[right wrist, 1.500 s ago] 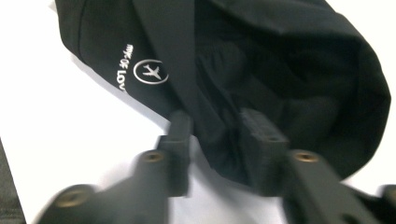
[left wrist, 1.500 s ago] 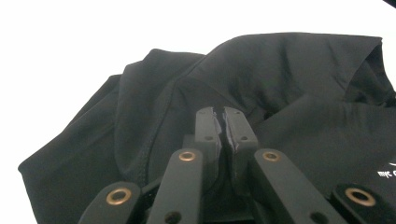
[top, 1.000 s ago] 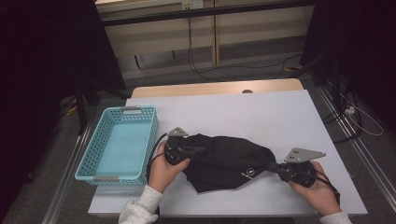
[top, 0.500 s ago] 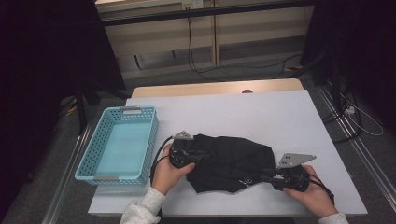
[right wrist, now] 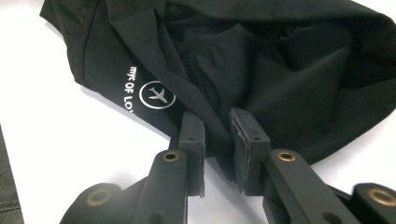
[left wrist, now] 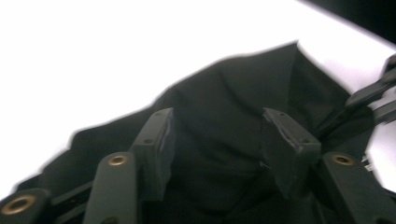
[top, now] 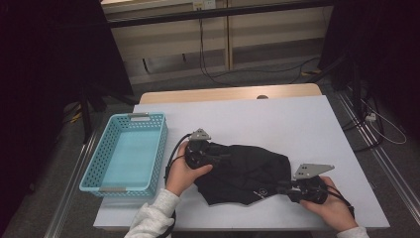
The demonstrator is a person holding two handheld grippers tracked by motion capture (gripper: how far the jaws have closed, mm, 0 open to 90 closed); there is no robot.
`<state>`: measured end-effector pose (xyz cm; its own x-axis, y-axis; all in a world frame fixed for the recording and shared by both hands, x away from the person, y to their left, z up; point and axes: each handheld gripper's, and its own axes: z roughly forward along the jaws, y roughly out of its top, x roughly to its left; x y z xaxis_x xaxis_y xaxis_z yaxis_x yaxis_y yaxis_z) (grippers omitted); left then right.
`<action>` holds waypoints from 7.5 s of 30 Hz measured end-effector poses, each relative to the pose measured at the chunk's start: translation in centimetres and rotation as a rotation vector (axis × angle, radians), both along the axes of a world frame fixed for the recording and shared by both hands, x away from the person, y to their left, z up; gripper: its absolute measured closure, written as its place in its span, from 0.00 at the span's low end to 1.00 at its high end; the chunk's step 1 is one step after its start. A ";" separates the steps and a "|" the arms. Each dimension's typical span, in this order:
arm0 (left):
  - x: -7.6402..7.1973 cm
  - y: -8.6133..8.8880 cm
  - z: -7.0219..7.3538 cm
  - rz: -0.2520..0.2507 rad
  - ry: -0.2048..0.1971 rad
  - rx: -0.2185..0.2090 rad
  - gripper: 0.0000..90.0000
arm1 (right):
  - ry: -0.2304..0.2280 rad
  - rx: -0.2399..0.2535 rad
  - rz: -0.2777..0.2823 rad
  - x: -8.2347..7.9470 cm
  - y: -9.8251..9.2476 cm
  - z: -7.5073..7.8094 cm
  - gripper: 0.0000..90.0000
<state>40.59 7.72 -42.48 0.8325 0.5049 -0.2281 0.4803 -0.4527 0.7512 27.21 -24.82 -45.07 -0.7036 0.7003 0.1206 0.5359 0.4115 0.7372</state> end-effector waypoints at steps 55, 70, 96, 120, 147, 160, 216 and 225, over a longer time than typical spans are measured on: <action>0.6 6.0 1.8 0.235 0.049 -0.122 0.97 | 0.001 -0.001 -0.144 0.1 -3.5 0.2 0.47; 0.4 5.9 1.4 0.222 0.055 -0.112 0.97 | 0.046 0.051 -0.220 0.6 -2.1 -0.5 0.52; -0.7 4.2 0.7 0.157 0.111 -0.132 0.91 | -0.076 0.016 -0.211 0.6 -3.4 0.9 0.97; -1.3 0.4 0.4 0.012 -0.019 0.012 0.88 | -0.078 0.013 -0.157 0.8 -1.9 0.9 0.97; -1.7 1.8 -1.6 -0.038 0.013 0.051 0.84 | -0.054 0.004 -0.151 0.7 -2.1 0.5 0.97; -3.0 3.6 3.6 -0.003 -0.102 -0.165 0.94 | -0.067 0.020 -0.181 0.5 -3.0 1.0 0.98; -3.3 4.1 1.5 -0.044 -0.089 -0.039 0.48 | -0.029 -0.020 -0.166 0.2 -2.9 0.4 0.97; -4.2 2.8 -0.4 -0.124 -0.041 0.090 0.72 | -0.029 -0.024 -0.164 0.1 -2.9 0.4 0.97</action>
<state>36.40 10.56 -42.85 0.8975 0.4145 -0.1506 0.3860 -0.5732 0.7228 27.32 -27.77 -44.66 -0.5824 0.8087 0.0832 0.5757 0.3380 0.7445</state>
